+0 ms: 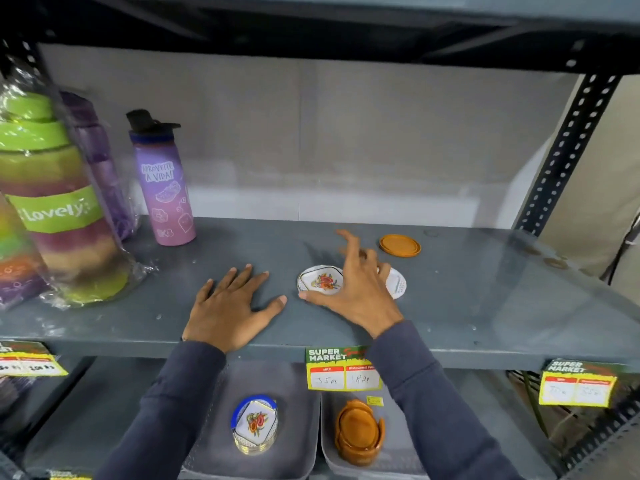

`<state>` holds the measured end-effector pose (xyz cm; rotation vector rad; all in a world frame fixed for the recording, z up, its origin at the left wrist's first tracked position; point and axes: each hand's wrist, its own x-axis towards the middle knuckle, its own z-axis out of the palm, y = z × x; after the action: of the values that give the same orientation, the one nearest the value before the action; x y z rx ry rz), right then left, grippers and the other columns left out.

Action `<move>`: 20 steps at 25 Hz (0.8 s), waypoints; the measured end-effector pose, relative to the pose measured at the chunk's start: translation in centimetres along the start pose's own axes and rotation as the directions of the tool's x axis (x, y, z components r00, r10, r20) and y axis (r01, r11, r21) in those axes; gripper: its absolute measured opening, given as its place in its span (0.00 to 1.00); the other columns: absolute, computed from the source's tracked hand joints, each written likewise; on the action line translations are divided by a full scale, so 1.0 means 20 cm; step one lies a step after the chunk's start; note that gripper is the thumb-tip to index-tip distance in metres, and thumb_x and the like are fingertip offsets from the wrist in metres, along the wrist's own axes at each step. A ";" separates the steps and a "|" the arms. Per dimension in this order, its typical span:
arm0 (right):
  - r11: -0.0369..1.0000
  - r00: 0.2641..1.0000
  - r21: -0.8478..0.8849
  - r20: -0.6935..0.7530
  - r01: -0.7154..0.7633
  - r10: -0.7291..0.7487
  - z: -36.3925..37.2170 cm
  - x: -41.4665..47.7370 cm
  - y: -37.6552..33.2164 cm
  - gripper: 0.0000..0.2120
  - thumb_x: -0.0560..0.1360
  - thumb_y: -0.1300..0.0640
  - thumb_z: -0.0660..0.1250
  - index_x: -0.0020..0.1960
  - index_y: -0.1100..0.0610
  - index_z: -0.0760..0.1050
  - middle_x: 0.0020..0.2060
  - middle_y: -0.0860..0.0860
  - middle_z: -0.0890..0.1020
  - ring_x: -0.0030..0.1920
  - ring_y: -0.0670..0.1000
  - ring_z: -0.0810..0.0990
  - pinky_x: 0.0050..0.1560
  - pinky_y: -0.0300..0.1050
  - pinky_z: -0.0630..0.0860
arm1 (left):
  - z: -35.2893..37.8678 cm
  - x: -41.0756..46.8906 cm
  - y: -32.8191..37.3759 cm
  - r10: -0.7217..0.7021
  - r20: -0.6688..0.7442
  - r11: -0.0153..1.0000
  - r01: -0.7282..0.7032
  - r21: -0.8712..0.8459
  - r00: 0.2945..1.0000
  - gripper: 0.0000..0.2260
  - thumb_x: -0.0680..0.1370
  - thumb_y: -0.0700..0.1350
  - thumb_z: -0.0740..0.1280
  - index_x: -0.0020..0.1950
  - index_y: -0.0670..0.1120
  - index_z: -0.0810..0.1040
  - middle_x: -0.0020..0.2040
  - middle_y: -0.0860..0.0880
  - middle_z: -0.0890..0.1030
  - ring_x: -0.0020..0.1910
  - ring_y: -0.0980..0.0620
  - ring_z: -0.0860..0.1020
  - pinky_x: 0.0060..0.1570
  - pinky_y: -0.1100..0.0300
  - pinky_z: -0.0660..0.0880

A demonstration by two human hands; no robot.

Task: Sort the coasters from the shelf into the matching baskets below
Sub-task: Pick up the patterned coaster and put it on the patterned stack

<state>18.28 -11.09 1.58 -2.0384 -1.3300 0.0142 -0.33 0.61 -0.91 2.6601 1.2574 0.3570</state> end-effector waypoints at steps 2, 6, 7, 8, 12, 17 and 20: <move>0.998 0.995 -0.030 0.075 -0.058 0.060 0.04 0.02 0.05 0.52 0.61 0.29 0.76 0.74 0.40 0.49 0.67 0.55 0.74 0.73 0.58 0.62 0.71 0.61 0.58 | 0.00 0.00 0.00 -0.003 -0.008 1.000 0.002 -0.005 1.000 0.33 0.74 0.73 0.50 0.77 0.63 0.57 0.81 0.58 0.53 0.79 0.56 0.49 0.77 0.50 0.45; 0.998 0.998 -0.063 0.061 -0.028 0.032 0.05 0.03 0.05 0.48 0.62 0.28 0.74 0.71 0.41 0.52 0.64 0.53 0.78 0.72 0.57 0.62 0.68 0.60 0.58 | 0.00 0.00 -0.01 -0.001 -0.009 1.000 0.001 -0.010 1.000 0.33 0.74 0.73 0.50 0.77 0.63 0.57 0.81 0.58 0.53 0.79 0.56 0.49 0.77 0.50 0.45; 0.999 0.999 -0.049 0.047 -0.017 0.019 0.04 0.03 0.04 0.48 0.61 0.29 0.75 0.70 0.42 0.52 0.62 0.53 0.78 0.71 0.56 0.63 0.66 0.59 0.58 | 0.00 0.00 -0.01 -0.001 -0.008 1.000 0.001 -0.010 1.000 0.33 0.73 0.73 0.50 0.77 0.63 0.57 0.81 0.58 0.53 0.79 0.56 0.49 0.77 0.50 0.45; 0.999 1.000 -0.034 0.021 0.003 -0.002 0.03 0.02 0.03 0.49 0.60 0.29 0.76 0.69 0.42 0.53 0.61 0.52 0.79 0.70 0.55 0.64 0.65 0.57 0.58 | 0.00 0.00 -0.01 -0.002 -0.008 1.000 0.002 -0.010 1.000 0.33 0.73 0.73 0.50 0.77 0.63 0.57 0.81 0.58 0.53 0.79 0.56 0.49 0.77 0.50 0.45; 0.990 0.963 -0.046 -0.230 0.135 -0.142 -0.05 -0.04 -0.07 0.49 0.58 0.28 0.77 0.69 0.49 0.61 0.62 0.45 0.75 0.65 0.53 0.67 0.56 0.49 0.56 | -0.01 0.00 -0.01 0.000 0.004 1.000 0.000 -0.010 1.000 0.34 0.74 0.73 0.50 0.78 0.62 0.56 0.81 0.58 0.52 0.79 0.56 0.48 0.77 0.50 0.44; 0.903 0.736 -0.064 -0.556 0.425 -0.385 -0.30 -0.22 -0.31 0.48 0.56 0.30 0.77 0.66 0.52 0.64 0.62 0.40 0.70 0.63 0.50 0.73 0.60 0.50 0.60 | -0.02 -0.01 0.01 0.001 -0.009 1.000 -0.002 -0.010 1.000 0.38 0.71 0.75 0.47 0.78 0.61 0.55 0.81 0.57 0.53 0.80 0.55 0.49 0.77 0.49 0.45; 0.832 0.649 -0.034 -0.609 0.553 -0.456 -0.44 -0.34 -0.43 0.46 0.58 0.33 0.80 0.65 0.48 0.59 0.66 0.32 0.67 0.66 0.53 0.76 0.61 0.65 0.69 | -0.04 -0.02 0.03 -0.009 -0.009 1.000 0.009 0.007 1.000 0.46 0.63 0.75 0.40 0.79 0.58 0.56 0.81 0.55 0.55 0.80 0.54 0.50 0.77 0.49 0.46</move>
<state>11.30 -19.23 10.61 -1.2920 -1.3672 -0.7079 -0.39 0.02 -0.13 2.6606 1.2748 0.3651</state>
